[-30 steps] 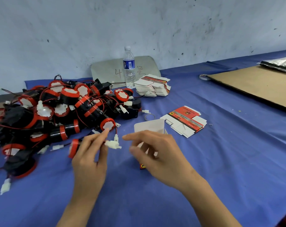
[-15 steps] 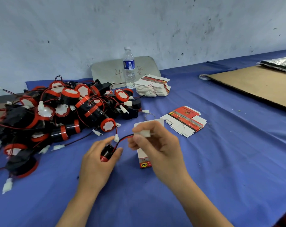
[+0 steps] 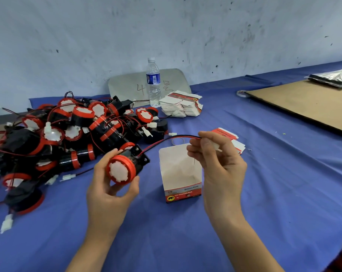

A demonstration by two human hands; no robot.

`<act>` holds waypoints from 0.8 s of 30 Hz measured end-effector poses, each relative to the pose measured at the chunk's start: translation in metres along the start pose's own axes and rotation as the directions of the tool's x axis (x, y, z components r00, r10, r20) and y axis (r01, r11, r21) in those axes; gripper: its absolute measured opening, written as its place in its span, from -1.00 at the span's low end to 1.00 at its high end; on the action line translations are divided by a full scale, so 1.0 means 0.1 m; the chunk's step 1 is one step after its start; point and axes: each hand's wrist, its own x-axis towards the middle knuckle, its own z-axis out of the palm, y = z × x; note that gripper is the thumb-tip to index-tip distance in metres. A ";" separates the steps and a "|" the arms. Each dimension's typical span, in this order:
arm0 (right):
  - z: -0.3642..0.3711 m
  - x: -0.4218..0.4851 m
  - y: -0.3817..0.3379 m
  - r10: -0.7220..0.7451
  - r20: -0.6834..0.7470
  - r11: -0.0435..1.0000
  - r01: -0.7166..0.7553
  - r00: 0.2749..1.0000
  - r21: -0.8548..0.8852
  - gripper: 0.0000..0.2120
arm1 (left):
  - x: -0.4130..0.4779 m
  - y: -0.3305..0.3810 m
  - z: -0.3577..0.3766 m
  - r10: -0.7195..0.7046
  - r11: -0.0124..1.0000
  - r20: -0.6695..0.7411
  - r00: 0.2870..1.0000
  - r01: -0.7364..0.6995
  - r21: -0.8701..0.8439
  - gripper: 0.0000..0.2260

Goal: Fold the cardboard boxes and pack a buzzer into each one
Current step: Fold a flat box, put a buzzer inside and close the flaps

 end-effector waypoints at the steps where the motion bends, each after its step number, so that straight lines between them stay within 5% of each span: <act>1: 0.01 -0.01 0.01 -0.028 -0.018 0.998 0.027 0.999 -0.059 -0.74 | 0.00 0.01 0.01 0.025 1.000 -0.009 1.000 -0.025 0.007 -0.35; 4: 0.04 -0.09 0.02 -0.247 0.004 0.920 0.235 0.969 -0.313 -0.78 | -0.01 0.04 0.01 0.112 0.991 0.006 0.994 -0.112 0.070 -0.21; 7: 0.10 -0.25 0.07 -0.518 0.241 0.677 0.565 0.821 -0.471 -0.88 | -0.06 0.08 0.05 0.195 0.975 0.014 0.981 -0.195 0.110 -0.21; 12: 0.27 -0.54 0.21 -0.459 0.484 0.581 0.664 0.745 -0.471 -0.49 | -0.08 0.19 0.09 0.193 0.979 0.035 0.981 -0.195 0.060 -0.42; 15: 0.26 -0.52 0.20 -0.383 0.432 0.697 0.562 0.817 -0.446 -0.50 | -0.13 0.20 0.11 0.285 0.956 0.059 0.957 -0.288 0.063 -0.52; 18: 0.22 -0.43 0.14 -0.214 0.337 0.846 0.347 0.917 -0.405 -0.57 | -0.19 0.14 0.16 0.419 0.897 0.083 0.904 -0.426 0.114 -0.37; 21: 0.17 -0.26 0.05 0.008 0.163 0.962 0.036 0.987 -0.270 -0.68 | -0.17 0.13 0.24 0.221 0.974 0.150 0.964 -0.225 0.012 -0.24; 24: 0.06 -0.07 0.02 0.125 0.049 0.980 -0.116 0.991 -0.161 -0.79 | -0.16 0.05 0.32 -0.062 0.998 0.252 0.966 0.062 0.010 -0.05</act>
